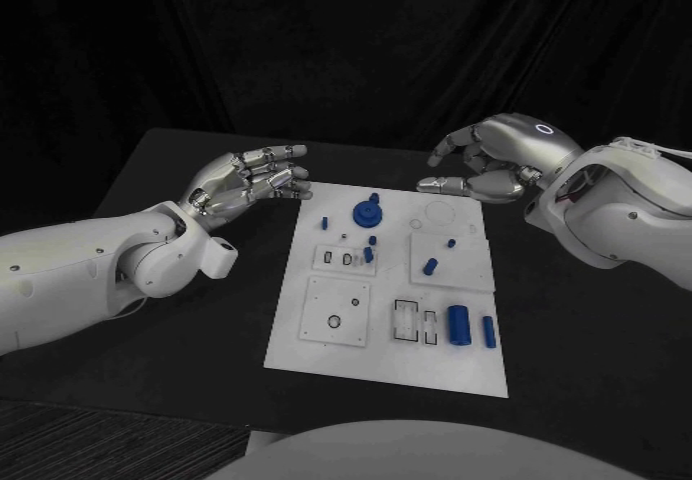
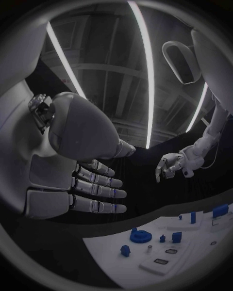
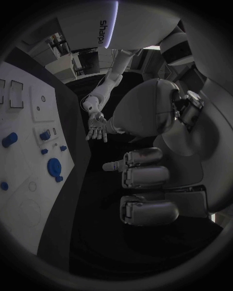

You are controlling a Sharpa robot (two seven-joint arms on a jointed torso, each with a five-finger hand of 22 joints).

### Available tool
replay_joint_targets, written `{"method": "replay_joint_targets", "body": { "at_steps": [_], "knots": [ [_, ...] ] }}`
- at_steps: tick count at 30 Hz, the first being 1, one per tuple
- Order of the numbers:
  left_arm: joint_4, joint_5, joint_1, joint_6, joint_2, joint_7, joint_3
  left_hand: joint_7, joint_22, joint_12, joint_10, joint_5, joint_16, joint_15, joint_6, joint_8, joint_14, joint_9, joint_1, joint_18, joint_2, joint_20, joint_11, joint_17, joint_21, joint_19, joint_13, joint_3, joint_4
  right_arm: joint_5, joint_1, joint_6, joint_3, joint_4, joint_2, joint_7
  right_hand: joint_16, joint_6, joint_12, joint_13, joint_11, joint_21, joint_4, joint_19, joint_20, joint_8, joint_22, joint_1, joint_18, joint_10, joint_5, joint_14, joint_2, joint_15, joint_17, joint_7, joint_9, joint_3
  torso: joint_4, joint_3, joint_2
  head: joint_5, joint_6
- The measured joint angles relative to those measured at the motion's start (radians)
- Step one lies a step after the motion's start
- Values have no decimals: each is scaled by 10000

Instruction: Assemble the parts on the task board

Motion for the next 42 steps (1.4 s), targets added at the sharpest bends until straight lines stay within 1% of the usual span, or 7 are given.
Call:
{"method": "replay_joint_targets", "body": {
  "at_steps": [3, 8, 14, 17, 27, 34, 42],
  "knots": [
    [178, -1028, 199, -704, -10, -120, -1, 186, 274, 1167, 967, -899, 1182, -72, 531, 162, 1199, 56, -1251, -1, -174, -81, -8, 407, 701, 1292, 599, -717, 101, 380, -2, -12, -1, -119, -65, 92, 0, 0, 0, 0, 0, 0, -9, 0, 0, 145, -1, 60, 0, 0, 510, 0, 229, 0, 4, 0, 76, -237, -56, 29, -44, 66, -66],
    [398, -3009, 509, -1861, 75, -574, 8, 506, 1063, 4196, 3528, -840, 4441, -1108, 2884, 999, 3607, 392, -1283, 163, -41, -1084, -986, 2235, 2399, 4187, 2745, -877, 107, 793, -148, -89, 4, -328, -116, 274, 0, 34, 0, -1, 37, 0, 9, 36, 36, 287, -1, 35, -1, 37, 768, 0, 437, 0, 8, 35, 147, -456, -221, 120, -115, 272, -102],
    [662, -5563, 811, -2836, 380, -1692, 10, 335, 3790, 6843, 8039, -644, 7944, -1675, 3741, 1495, 6999, 623, -1152, 50, -8, -1701, -1486, 8690, 5261, 5991, 9169, -779, 95, 1063, -414, -264, -3, -488, -197, 504, 0, 100, 0, -1, 37, 0, -8, 36, 36, 410, -2, 234, -1, 37, 1075, -5, 636, 5, 8, 39, 195, -632, -472, 342, -138, 530, -108],
    [743, -6660, 1011, -2871, 608, -2668, 10, 226, 5691, 7518, 9274, -696, 8904, -1838, 4159, 1814, 8033, 828, -1457, -238, 66, -1871, -1650, 10770, 6896, 6688, 10973, -783, 99, 1145, -507, -340, -9, -504, -288, 570, -1, 100, 0, -2, 39, 0, -19, 36, 36, 439, -2, 351, -1, 34, 1276, -35, 753, 35, 7, 39, 208, -732, -561, 428, -135, 578, -109],
    [957, -8418, 1750, -1444, 1500, -6407, 11, -295, 9924, 8380, 10272, -812, 10258, -2293, 5066, 3325, 8816, 2470, -2664, -633, 246, -2338, -2094, 11834, 10261, 7931, 11310, -990, 138, 1270, -619, -534, -1, -511, -434, 612, -1, 244, 0, -3, 73, 0, -76, 0, 72, 624, -3, 1360, -1, 0, 1886, -8, 855, 62, 6, 41, 256, -1007, -776, 729, -93, 468, -109],
    [758, -8803, 2199, 490, 2363, -8967, 27, -511, 10803, 8488, 10271, -602, 10444, -2493, 5281, 3824, 8802, 3391, -2992, -789, 475, -2513, -2265, 11833, 10912, 8104, 11311, -990, 138, 1305, -736, -542, -8, -523, -397, 587, -1, 245, 0, -3, 73, 0, -90, 0, 72, 623, -4, 1663, -1, 1, 1848, -8, 868, 62, 6, 41, 256, -1047, -904, 907, -82, 564, -106],
    [400, -8979, 2290, 1701, 3065, -10808, 17, -746, 11172, 8534, 10279, -8, 10522, -2740, 5808, 3939, 8805, 4290, -3098, -787, 581, -2677, -2538, 11832, 11116, 8268, 11312, -733, -58, 1320, -851, -507, -5, -556, -425, 505, -1, 279, 0, -3, 73, 0, -34, 0, 72, 662, -5, 1805, -1, 1, 2119, -9, 984, 62, 5, 6, 255, -1102, -1061, 991, -112, 829, -105]
  ]
}}
